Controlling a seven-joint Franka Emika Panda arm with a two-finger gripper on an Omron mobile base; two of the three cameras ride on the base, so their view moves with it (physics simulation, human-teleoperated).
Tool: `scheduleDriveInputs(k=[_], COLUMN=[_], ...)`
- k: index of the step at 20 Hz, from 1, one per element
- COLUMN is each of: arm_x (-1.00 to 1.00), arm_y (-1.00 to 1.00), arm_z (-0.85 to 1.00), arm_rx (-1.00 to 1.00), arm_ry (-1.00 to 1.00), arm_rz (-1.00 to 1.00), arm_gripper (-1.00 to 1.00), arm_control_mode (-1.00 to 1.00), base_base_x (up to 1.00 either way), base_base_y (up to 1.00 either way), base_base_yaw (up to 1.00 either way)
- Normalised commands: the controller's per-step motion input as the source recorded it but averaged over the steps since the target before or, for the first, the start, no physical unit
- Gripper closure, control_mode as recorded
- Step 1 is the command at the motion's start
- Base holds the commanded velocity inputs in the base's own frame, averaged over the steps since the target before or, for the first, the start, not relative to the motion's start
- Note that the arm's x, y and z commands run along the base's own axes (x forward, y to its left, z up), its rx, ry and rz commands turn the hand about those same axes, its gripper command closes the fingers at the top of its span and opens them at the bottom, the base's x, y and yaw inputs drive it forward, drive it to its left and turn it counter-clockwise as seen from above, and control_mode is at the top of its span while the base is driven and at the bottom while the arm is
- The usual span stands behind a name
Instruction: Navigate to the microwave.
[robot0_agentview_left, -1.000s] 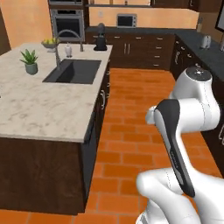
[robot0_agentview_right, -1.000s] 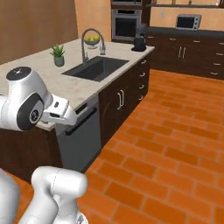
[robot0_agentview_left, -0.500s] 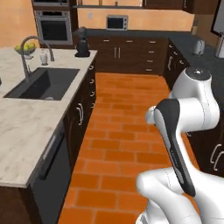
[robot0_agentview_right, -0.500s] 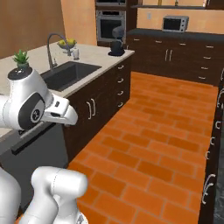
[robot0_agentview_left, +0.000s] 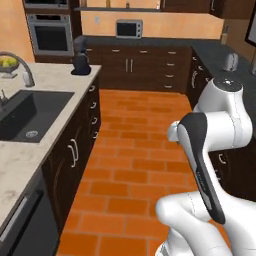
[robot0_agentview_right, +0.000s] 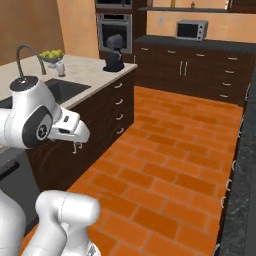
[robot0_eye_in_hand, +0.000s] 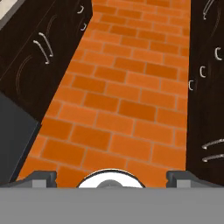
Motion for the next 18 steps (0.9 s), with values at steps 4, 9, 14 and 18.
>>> scheduleDriveInputs(k=[4, 9, 14, 18], arm_x=[0.0, 0.0, 0.0, 0.0], arm_y=[0.0, 0.0, 0.0, 0.0], arm_z=[0.0, 0.0, 0.0, 0.0], arm_rx=[0.0, 0.0, 0.0, 0.0], arm_ry=[0.0, 0.0, 0.0, 0.0], arm_rz=[0.0, 0.0, 0.0, 0.0], arm_gripper=[-1.0, -1.0, -1.0, -1.0], arm_control_mode=[1.0, 1.0, 1.0, 1.0], base_base_x=[1.0, 1.0, 1.0, 1.0], base_base_y=[-0.01, 0.0, 0.0, 0.0], base_base_yaw=[0.0, 0.0, 0.0, 0.0])
